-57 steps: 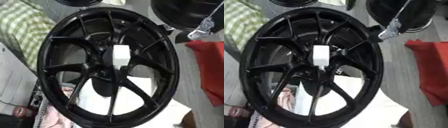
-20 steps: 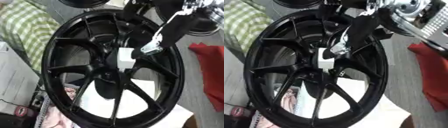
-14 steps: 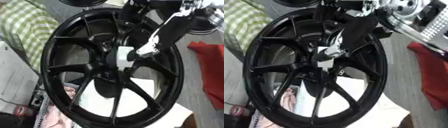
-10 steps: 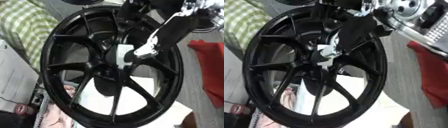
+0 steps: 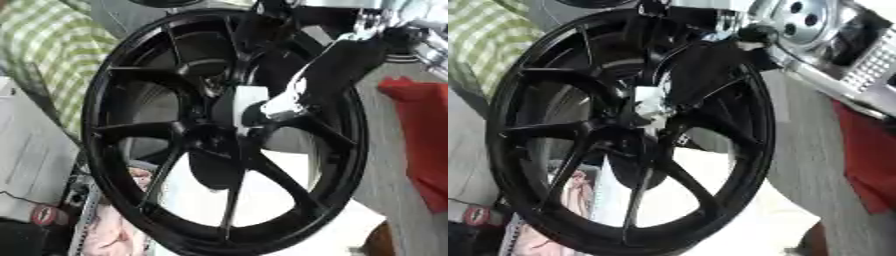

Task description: Pull the pin out of the wheel hub.

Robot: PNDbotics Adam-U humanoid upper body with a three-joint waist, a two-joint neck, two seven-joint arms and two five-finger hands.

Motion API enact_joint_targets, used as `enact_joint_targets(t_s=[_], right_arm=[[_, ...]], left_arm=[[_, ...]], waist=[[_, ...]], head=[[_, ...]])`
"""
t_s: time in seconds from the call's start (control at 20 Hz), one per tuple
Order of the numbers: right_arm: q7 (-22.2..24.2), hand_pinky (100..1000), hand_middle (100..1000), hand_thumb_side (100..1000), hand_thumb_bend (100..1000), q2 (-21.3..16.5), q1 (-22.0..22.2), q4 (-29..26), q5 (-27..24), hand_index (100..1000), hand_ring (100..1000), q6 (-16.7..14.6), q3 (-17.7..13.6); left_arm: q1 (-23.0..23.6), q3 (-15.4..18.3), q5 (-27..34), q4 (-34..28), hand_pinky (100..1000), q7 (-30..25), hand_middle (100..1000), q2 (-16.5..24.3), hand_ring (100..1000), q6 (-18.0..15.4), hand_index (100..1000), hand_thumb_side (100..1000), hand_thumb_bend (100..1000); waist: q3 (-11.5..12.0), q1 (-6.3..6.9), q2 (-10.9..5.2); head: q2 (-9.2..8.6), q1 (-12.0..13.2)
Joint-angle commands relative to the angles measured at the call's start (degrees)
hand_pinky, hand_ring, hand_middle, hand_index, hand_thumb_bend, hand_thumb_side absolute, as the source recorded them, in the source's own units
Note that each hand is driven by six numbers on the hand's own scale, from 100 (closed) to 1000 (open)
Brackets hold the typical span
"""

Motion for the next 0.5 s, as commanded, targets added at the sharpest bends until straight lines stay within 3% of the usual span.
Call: enact_joint_targets(t_s=[0.05, 0.5], right_arm=[[0.86, 848, 739, 323, 627, -0.53, -0.27, 0.96, 1.28, 814, 863, 0.53, -0.25], [2.32, 850, 740, 323, 584, -0.31, 0.98, 3.5, 3.57, 814, 865, -0.93, 0.5]], left_arm=[[-0.27, 0.49, 0.12, -1.13, 768, -0.11, 609, 0.53, 636, 0.07, 798, 820, 100], [-0.52, 0.49, 0.07, -1.13, 769, -0.25, 609, 0.25, 635, 0.03, 798, 824, 100]], waist=[[0.04, 0.29, -0.66], [0.21, 0.15, 0.46]], head=[[-0.27, 0.23], [-0.58, 0.36]])
